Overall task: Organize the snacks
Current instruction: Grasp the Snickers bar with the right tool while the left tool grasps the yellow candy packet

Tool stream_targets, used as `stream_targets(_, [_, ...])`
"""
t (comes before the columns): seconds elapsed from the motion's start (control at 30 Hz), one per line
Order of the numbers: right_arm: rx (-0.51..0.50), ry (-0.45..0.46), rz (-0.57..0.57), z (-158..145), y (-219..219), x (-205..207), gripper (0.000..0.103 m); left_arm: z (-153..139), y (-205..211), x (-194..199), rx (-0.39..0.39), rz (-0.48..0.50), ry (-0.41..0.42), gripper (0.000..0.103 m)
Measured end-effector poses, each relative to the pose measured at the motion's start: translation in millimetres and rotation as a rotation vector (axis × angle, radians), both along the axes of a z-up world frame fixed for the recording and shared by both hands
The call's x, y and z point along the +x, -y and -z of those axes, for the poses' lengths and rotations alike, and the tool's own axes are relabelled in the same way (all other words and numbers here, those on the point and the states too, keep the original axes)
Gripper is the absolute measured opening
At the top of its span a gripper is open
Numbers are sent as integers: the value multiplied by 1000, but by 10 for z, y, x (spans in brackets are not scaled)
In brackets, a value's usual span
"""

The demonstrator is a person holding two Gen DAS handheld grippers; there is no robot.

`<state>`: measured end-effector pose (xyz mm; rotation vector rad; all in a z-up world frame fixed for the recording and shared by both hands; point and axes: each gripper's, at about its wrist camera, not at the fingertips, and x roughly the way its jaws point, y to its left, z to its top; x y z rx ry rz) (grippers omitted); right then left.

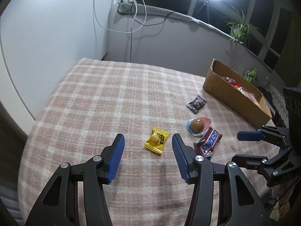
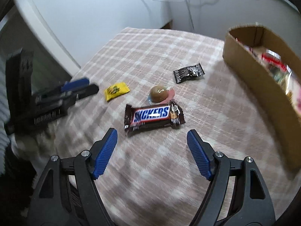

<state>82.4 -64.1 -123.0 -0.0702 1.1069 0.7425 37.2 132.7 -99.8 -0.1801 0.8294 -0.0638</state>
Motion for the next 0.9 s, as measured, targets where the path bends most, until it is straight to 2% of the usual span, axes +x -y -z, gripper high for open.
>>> stream_targets(0.17, [21, -64, 81, 100, -52, 193, 79, 98, 5, 91, 25, 39, -29, 52])
stream_targets(0.33, [-3, -90, 122, 198, -174, 314, 79, 168, 46, 155, 54, 81, -45, 52])
stream_targets(0.53, [-85, -20, 94, 228, -350, 299, 77, 238, 143, 233, 112, 137, -56, 52])
stream_targets(0.73, [-152, 27, 34, 229, -409, 253, 64, 277, 184, 296, 154, 165, -60, 50])
stream_targets(0.9, [-169, 23, 12, 210, -330, 259, 56, 301, 251, 338, 177, 190, -59, 37])
